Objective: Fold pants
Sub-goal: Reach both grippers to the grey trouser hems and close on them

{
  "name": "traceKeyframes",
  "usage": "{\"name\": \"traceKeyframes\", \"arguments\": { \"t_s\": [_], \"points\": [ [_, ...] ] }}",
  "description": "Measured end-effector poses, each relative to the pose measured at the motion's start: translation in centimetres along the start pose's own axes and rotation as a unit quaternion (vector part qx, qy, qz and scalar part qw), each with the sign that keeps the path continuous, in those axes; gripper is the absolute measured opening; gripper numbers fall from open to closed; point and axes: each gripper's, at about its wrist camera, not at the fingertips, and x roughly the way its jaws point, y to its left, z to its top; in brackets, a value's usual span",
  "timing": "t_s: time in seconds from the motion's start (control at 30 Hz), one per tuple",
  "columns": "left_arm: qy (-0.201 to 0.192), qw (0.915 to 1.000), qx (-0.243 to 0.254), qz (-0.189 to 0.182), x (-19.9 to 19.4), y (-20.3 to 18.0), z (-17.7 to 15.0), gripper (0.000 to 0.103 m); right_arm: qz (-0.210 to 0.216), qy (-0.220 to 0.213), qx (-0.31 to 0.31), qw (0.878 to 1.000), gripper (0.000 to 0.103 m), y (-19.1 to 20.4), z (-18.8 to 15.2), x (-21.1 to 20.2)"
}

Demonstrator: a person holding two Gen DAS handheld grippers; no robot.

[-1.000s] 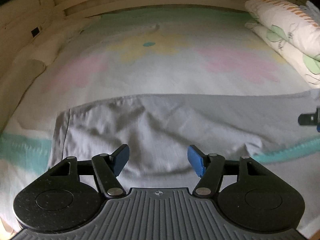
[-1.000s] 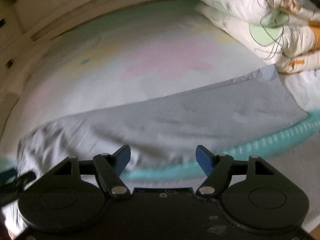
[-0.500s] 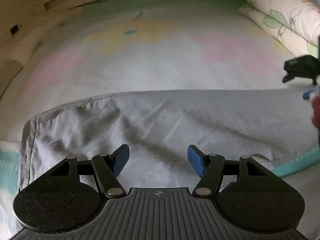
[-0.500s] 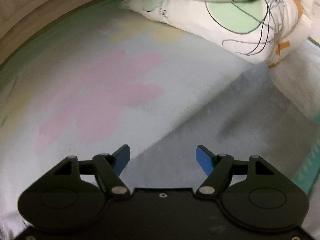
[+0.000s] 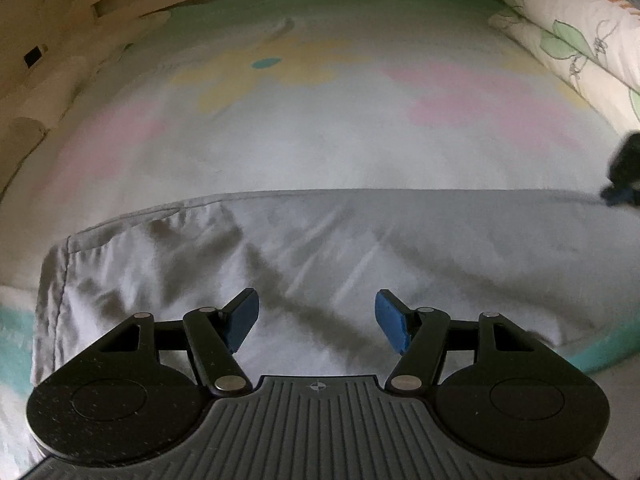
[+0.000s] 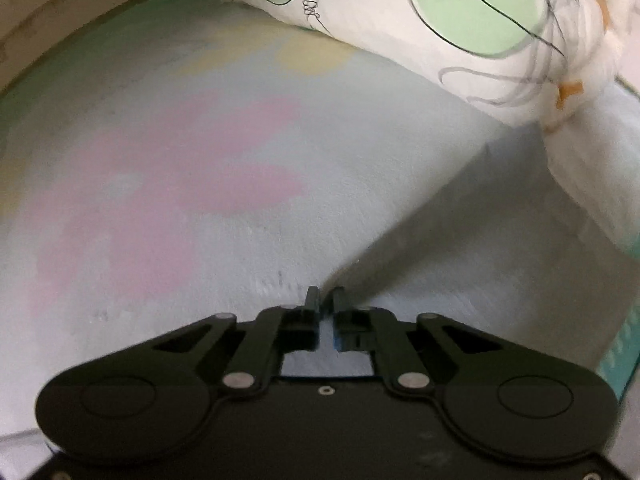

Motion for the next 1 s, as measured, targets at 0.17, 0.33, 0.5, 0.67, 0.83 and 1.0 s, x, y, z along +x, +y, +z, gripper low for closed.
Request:
{"name": "traceKeyframes", "arguments": {
  "t_s": [0.17, 0.33, 0.5, 0.67, 0.83, 1.0],
  "points": [
    [0.009, 0.9996, -0.024, -0.015, 0.9, -1.0, 1.3, 0.063, 0.043, 0.021, 0.016, 0.999, 0.003, -4.2, -1.8, -2.9],
    [0.021, 0.9966, -0.061, -0.052, 2.0, -1.7, 2.6, 0.064, 0.063, 0.037, 0.005, 0.997, 0.003, -7.2, -3.9, -5.2],
    [0.03, 0.992, -0.101, -0.069, 3.7, -2.2, 4.0, 0.064, 0.075, 0.043, 0.009, 0.996, 0.003, -9.2, -4.4, -5.1],
    [0.041, 0.9858, -0.142, -0.079, 5.6, -1.7, 5.2, 0.064, 0.078, 0.044, 0.001, 0.996, 0.003, -8.3, -5.0, -4.4],
    [0.065, 0.9802, -0.17, -0.079, 7.9, -1.4, 6.0, 0.065, 0.086, 0.051, 0.003, 0.995, 0.003, -9.0, -5.7, -4.7],
    [0.08, 0.9801, -0.17, -0.066, 10.0, -1.5, 6.7, 0.064, 0.094, 0.052, -0.004, 0.994, 0.004, -9.1, -5.4, -4.8]
  ]
}}
